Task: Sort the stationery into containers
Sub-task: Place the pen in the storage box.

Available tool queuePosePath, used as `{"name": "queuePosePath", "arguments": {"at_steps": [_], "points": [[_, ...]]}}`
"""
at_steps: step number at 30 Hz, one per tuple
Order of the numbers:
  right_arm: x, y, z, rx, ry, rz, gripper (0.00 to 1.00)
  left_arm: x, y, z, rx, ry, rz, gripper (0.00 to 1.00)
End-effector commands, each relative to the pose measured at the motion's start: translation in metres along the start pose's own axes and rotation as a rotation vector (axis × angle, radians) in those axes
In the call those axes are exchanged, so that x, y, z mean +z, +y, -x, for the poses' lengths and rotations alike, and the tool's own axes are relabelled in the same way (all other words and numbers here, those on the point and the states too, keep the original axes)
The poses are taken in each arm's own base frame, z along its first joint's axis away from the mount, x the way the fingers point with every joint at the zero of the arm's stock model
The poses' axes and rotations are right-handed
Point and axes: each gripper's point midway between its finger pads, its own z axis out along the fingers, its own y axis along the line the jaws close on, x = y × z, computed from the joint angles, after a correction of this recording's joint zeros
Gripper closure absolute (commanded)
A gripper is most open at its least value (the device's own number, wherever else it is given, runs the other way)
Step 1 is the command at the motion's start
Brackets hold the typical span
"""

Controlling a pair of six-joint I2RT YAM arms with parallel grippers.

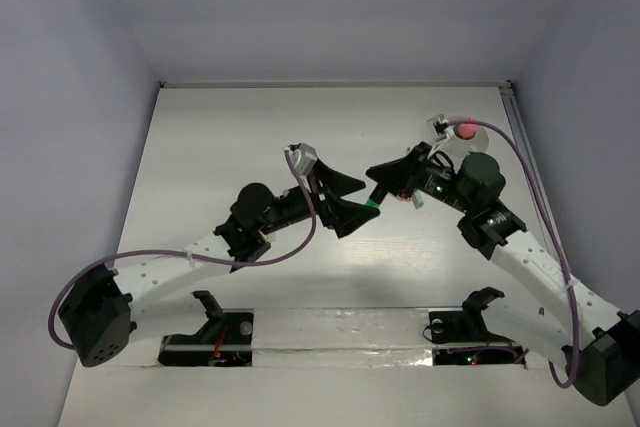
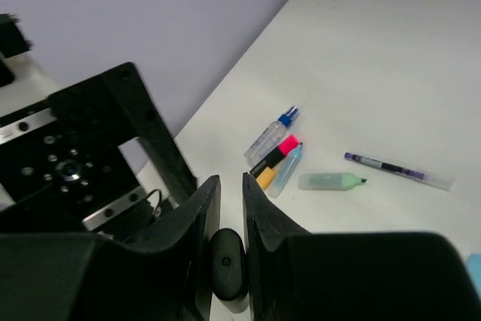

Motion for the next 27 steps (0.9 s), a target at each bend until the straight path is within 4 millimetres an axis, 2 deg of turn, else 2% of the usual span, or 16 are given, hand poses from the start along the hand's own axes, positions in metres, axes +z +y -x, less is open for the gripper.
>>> {"name": "queuePosePath", "arguments": {"at_steps": [1,2,4,5,7,9,10,11,12,13,14,15,16,19,22,27], "points": [[0.004,-0.016,0.048,-0.06,-0.191,-0.082,1.0,-0.009,0.006,0.016,0.069,-0.059,0.061,0.02],[0.007,-0.024,0.053,-0.06,-0.207,-0.105,1.0,-0.012,0.005,0.019,0.078,-0.069,0.069,0.01],[0.004,-0.051,0.075,-0.068,-0.275,-0.213,1.0,-0.019,0.017,0.013,0.082,-0.057,0.133,0.01],[0.003,-0.06,0.087,-0.078,-0.299,-0.253,1.0,-0.023,0.018,0.016,0.101,-0.068,0.15,0.01],[-0.01,-0.09,0.109,-0.096,-0.374,-0.403,1.0,-0.034,0.036,0.009,0.109,-0.062,0.246,0.01],[-0.036,-0.129,0.138,-0.112,-0.472,-0.596,1.0,-0.046,0.045,0.009,0.137,-0.065,0.309,0.01],[-0.046,-0.143,0.145,-0.112,-0.498,-0.657,1.0,-0.053,0.057,0.006,0.147,-0.071,0.37,0.01],[-0.056,-0.155,0.153,-0.107,-0.52,-0.71,1.0,-0.059,0.059,0.007,0.158,-0.083,0.389,0.01],[-0.075,-0.174,0.169,-0.106,-0.566,-0.796,1.0,-0.063,0.064,0.006,0.176,-0.081,0.415,0.01],[-0.085,-0.184,0.175,-0.111,-0.585,-0.848,1.0,-0.072,0.077,0.0,0.183,-0.083,0.476,0.01],[-0.095,-0.193,0.181,-0.118,-0.606,-0.899,1.0,-0.077,0.08,-0.001,0.192,-0.086,0.494,0.01],[-0.115,-0.207,0.191,-0.13,-0.652,-0.996,1.0,-0.081,0.084,-0.003,0.199,-0.087,0.513,0.01],[-0.124,-0.219,0.196,-0.15,-0.649,-1.063,1.0,-0.088,0.093,-0.009,0.208,-0.085,0.55,0.01],[-0.158,-0.245,0.206,-0.157,-0.681,-1.204,1.0,-0.097,0.099,-0.009,0.233,-0.099,0.586,0.01],[-0.188,-0.263,0.211,-0.166,-0.731,-1.315,1.0,-0.099,0.098,-0.008,0.236,-0.105,0.586,0.01],[-0.207,-0.3,0.212,-0.195,-0.696,-1.441,1.0,-0.098,0.095,-0.011,0.22,-0.107,0.566,0.01]]}}
